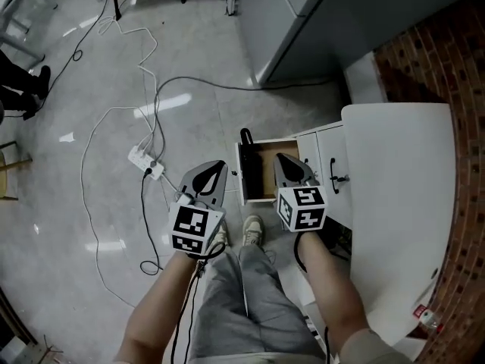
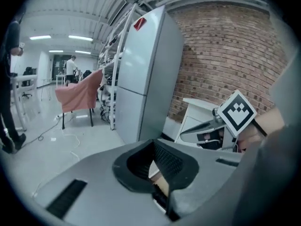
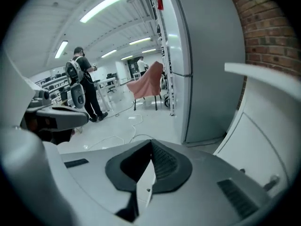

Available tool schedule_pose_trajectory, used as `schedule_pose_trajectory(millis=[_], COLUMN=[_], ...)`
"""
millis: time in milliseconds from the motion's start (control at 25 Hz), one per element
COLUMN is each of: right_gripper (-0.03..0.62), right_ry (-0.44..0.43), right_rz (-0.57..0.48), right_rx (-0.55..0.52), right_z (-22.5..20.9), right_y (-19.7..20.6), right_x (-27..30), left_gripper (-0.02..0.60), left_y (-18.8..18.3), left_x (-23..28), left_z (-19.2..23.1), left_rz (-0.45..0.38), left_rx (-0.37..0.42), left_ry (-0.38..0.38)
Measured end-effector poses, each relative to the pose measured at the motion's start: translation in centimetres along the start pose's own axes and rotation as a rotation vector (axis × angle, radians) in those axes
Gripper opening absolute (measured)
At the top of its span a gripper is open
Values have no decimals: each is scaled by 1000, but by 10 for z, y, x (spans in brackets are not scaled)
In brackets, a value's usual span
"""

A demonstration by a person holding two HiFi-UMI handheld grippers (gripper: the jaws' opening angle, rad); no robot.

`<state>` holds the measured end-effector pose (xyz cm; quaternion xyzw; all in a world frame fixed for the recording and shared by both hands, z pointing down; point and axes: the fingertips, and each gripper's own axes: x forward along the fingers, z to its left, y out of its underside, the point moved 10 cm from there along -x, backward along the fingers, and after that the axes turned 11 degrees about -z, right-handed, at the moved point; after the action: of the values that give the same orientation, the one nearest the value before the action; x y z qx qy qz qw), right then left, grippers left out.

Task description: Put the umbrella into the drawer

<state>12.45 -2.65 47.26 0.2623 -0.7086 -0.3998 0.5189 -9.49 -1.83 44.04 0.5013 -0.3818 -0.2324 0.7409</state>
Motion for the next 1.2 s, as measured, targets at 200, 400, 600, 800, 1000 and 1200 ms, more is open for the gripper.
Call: schedule_pose_trajectory(millis=[200, 400, 600, 800, 1000, 1200], right_gripper=[8, 8, 8, 8, 8, 8], right_ry=[-33, -52, -78, -104, -134, -206], right_rz=[-108, -223, -321, -427, -523, -599], right_rx=[48, 51, 61, 33, -60, -147], right_z=[22, 38, 51, 67, 84, 107], right_y=[-85, -159, -222, -289, -350, -386], right_x=[-50, -107, -167, -224, -281, -337], left_gripper=[8, 8, 8, 8, 8, 8], left_y=[-74, -142, -218, -285, -343, -379], left_x=[-24, -50, -84, -121, -164, -212], left_z=[-17, -37, -59, -70, -87, -114], left_rz=[-69, -112, -184, -249, -324, -375], left_rx=[92, 63, 74, 135, 178, 224], left_ry=[-9, 20, 54, 40, 63, 101])
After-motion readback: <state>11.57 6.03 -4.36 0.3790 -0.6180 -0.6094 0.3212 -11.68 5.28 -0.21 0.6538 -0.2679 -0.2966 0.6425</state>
